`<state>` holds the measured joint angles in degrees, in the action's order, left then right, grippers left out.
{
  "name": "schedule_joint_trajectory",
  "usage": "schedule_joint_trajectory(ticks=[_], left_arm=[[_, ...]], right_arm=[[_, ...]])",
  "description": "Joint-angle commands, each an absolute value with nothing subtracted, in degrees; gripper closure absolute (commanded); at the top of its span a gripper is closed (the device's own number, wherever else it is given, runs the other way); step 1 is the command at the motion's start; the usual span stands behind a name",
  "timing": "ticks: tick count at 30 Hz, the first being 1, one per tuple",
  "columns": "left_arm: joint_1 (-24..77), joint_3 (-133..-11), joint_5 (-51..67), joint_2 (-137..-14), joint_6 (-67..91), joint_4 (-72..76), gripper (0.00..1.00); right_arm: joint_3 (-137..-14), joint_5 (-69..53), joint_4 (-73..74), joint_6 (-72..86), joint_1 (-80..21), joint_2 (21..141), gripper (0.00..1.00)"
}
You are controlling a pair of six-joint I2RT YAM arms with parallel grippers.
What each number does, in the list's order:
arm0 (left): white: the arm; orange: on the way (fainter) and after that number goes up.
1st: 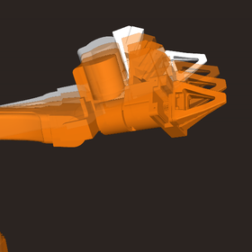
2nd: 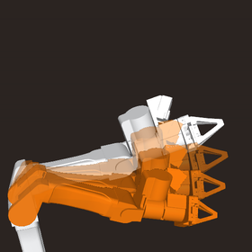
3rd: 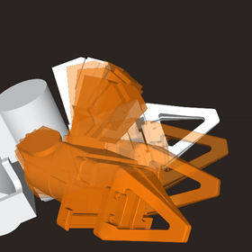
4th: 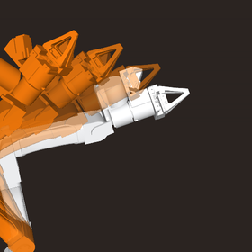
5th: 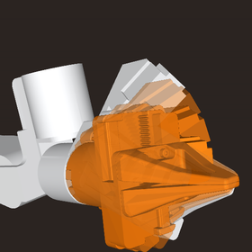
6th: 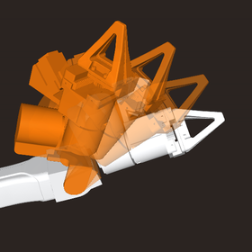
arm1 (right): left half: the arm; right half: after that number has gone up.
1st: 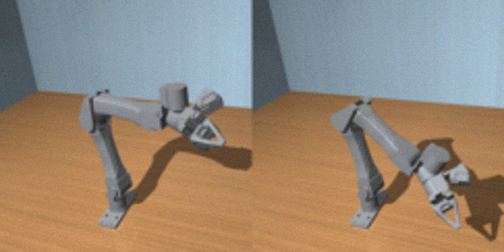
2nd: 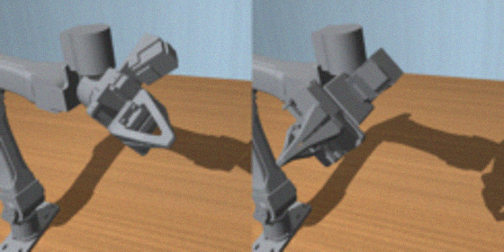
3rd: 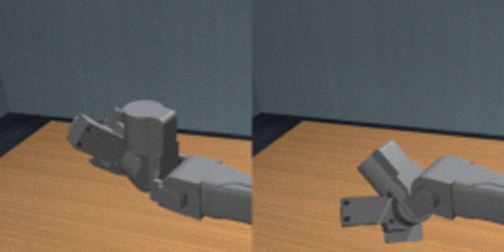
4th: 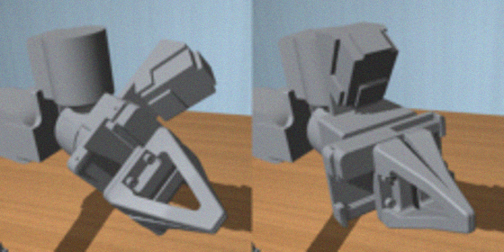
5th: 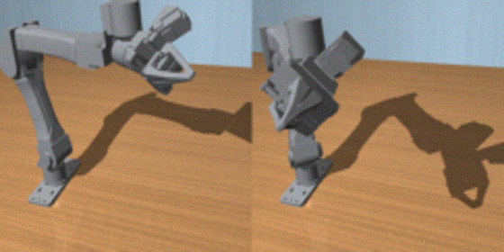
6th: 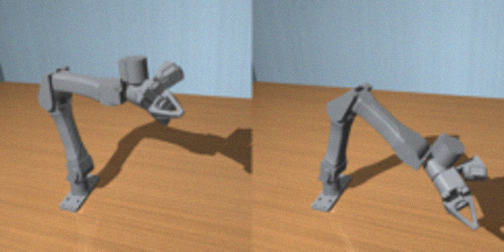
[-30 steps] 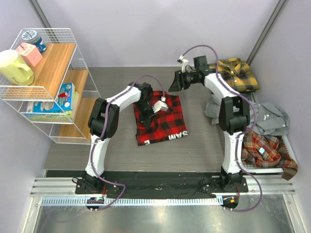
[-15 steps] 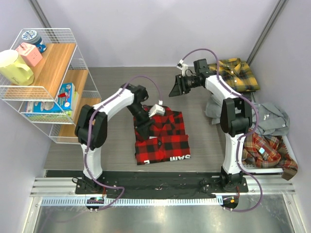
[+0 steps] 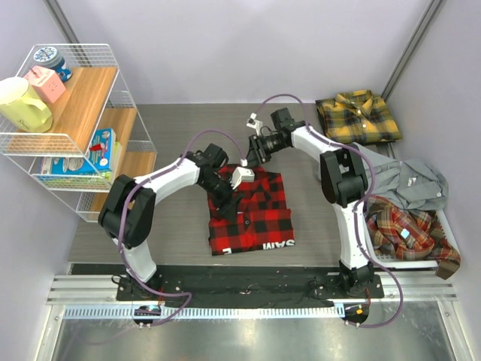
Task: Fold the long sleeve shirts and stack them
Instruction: Fold the shirt
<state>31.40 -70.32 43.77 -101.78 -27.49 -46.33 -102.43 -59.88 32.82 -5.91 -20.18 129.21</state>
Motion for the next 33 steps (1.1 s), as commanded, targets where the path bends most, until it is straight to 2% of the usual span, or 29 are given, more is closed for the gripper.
schedule_joint_trajectory(ticks=[1,4,8,15,16,19,25,33], left_arm=[[32.25,-68.82,43.07,-101.69,-24.0,-35.87,0.32],[32.69,-68.9,42.71,-103.0,-23.99,-34.63,0.37],[33.13,-70.4,44.03,-104.67,-25.05,-36.03,0.59],[33.13,-74.7,46.23,-107.23,-26.98,-42.1,0.76],[33.13,-75.32,46.4,-107.31,-27.16,-42.53,0.85],[33.05,-77.07,47.46,-107.49,-27.86,-45.42,0.99],[31.47,-83.66,49.13,-108.98,-30.41,-53.86,1.0],[28.22,-91.92,47.38,-112.94,-31.55,-56.51,1.0]], right_arm=[[-104.77,-62.75,31.91,-6.5,-22.06,131.39,0.65],[-104.59,-62.49,32.25,-7.12,-22.41,132.62,0.67],[-103.89,-61.26,33.48,-9.31,-22.41,133.94,0.69],[-103.62,-60.12,38.05,-14.5,-22.41,134.74,0.71],[-103.62,-60.12,38.32,-15.2,-22.41,134.65,0.71],[-103.54,-59.68,39.2,-16.08,-22.41,134.65,0.72],[-103.54,-59.5,41.92,-18.89,-22.41,135.0,0.73],[-103.54,-59.5,44.03,-21.0,-22.41,134.91,0.74]])
